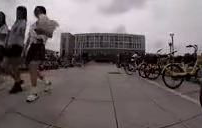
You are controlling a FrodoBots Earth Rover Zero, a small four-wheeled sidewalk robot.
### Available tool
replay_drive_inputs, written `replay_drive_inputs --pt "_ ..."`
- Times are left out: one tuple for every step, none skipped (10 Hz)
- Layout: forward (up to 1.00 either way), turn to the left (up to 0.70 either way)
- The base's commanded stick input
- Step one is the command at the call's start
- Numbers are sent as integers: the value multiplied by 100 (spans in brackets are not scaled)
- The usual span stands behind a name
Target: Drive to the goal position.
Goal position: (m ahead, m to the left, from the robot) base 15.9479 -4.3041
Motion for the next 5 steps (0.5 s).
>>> replay_drive_inputs --pt "60 1" --pt "60 1" --pt "60 1" --pt "60 1" --pt "60 1"
